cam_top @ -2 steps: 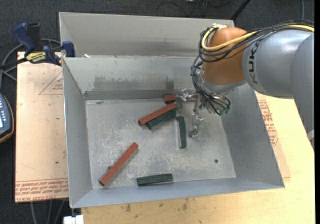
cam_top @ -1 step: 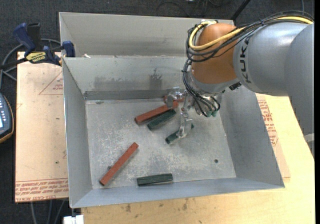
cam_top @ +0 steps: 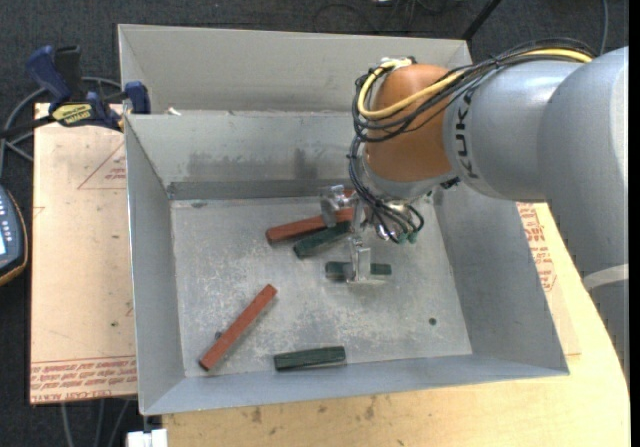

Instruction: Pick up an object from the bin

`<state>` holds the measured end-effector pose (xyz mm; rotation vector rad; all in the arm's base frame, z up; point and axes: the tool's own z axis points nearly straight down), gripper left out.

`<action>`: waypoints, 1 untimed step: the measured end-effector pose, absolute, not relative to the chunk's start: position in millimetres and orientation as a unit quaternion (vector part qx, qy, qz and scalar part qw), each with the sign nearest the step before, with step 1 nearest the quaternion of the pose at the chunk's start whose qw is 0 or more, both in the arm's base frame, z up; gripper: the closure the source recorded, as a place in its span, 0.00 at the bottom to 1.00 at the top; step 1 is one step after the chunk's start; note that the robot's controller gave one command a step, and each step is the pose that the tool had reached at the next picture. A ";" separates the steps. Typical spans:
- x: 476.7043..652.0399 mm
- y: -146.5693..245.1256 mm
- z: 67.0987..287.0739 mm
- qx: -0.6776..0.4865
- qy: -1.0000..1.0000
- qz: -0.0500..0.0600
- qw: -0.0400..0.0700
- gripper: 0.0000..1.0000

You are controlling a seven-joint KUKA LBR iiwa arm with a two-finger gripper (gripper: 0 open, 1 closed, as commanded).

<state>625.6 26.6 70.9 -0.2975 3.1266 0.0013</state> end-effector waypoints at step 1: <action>630.1 26.4 80.3 -0.094 0.996 0.000 0.006 1.00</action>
Offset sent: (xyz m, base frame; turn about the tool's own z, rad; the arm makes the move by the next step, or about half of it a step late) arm 0.0000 0.0000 0.0000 0.0000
